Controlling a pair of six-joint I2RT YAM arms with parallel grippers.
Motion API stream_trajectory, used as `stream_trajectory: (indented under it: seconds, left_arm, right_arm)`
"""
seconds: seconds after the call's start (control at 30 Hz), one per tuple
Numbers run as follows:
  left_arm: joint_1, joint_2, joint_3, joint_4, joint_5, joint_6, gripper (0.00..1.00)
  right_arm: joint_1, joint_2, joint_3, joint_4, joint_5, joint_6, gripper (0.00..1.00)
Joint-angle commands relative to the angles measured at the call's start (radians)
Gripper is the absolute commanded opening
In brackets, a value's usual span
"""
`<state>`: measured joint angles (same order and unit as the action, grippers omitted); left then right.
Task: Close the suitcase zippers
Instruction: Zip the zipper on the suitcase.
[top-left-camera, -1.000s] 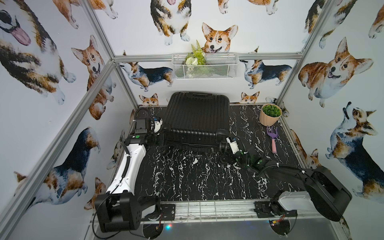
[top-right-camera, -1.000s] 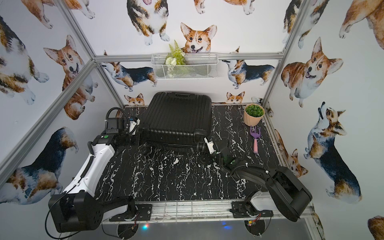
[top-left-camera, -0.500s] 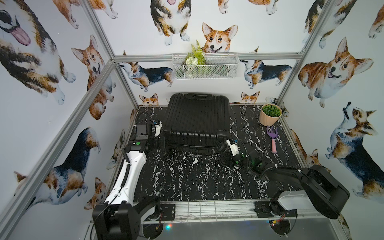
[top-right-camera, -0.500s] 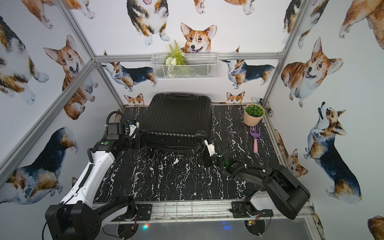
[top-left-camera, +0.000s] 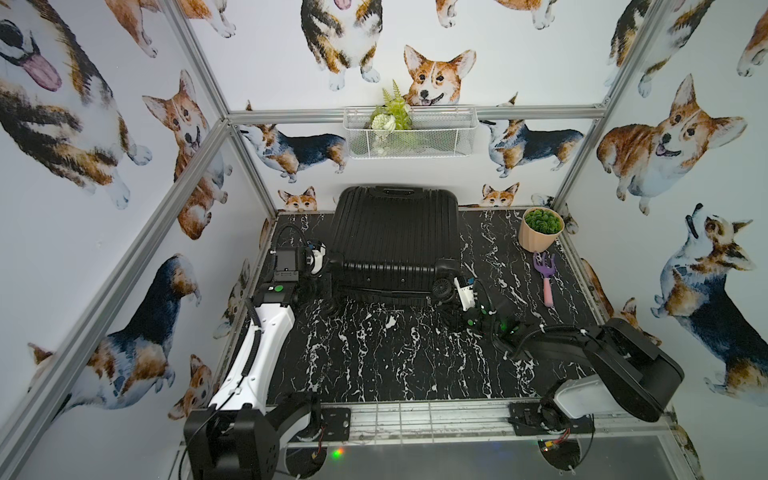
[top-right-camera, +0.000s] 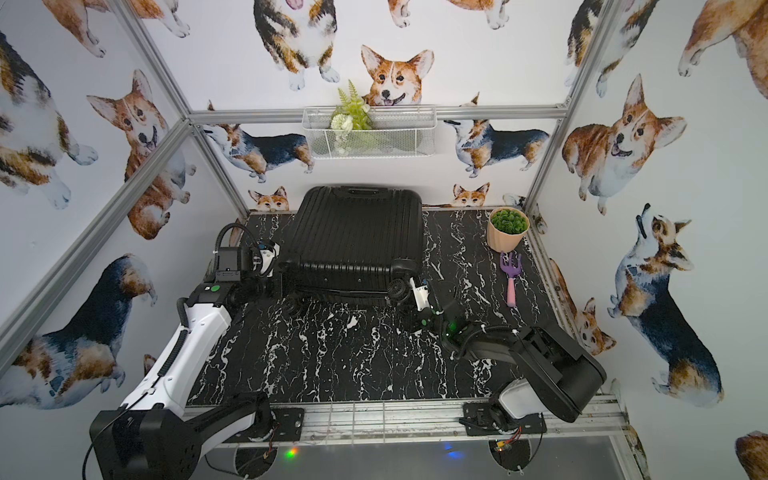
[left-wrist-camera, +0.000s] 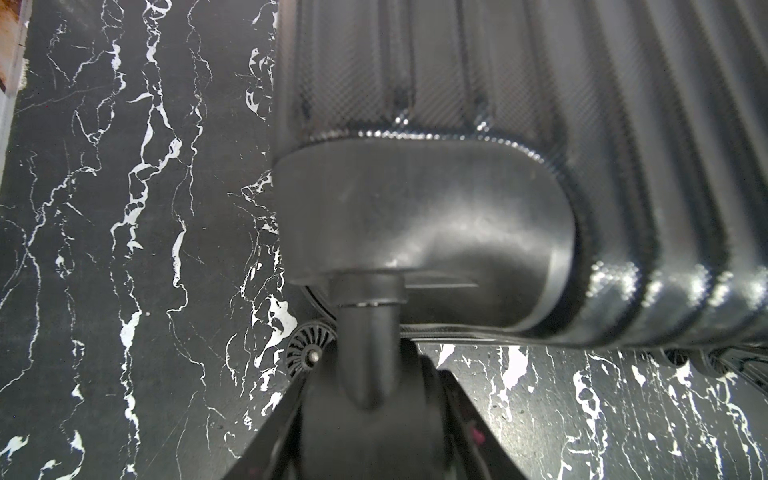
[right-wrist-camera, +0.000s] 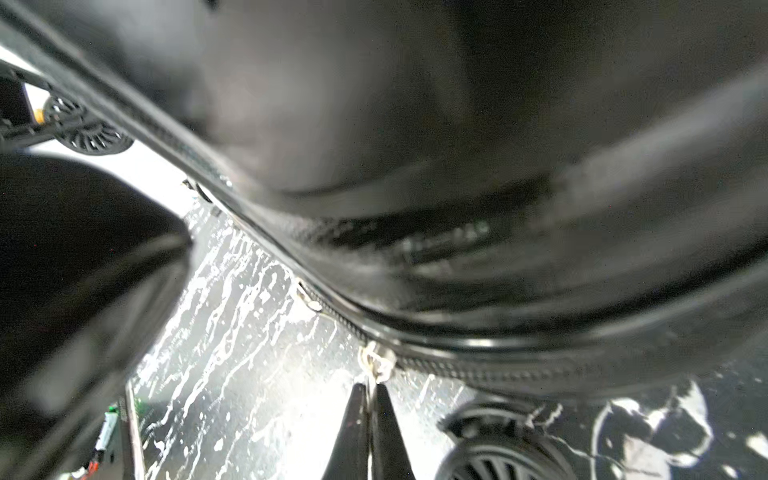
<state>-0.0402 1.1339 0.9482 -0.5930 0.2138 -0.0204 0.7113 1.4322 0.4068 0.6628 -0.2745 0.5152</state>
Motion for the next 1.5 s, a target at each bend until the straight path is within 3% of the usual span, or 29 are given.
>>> stream_trajectory:
  seconds: [0.0,1.47]
  left_arm:
    - [-0.016,-0.009,-0.005,0.007,0.125,0.023,0.32]
    - [-0.024,-0.011,-0.018,0.015,0.140,0.034,0.31]
  right_arm:
    - [0.007,0.021,0.006,0.188,-0.076,0.031,0.00]
    - [0.018,0.080,0.048,0.252,-0.233,0.047,0.00]
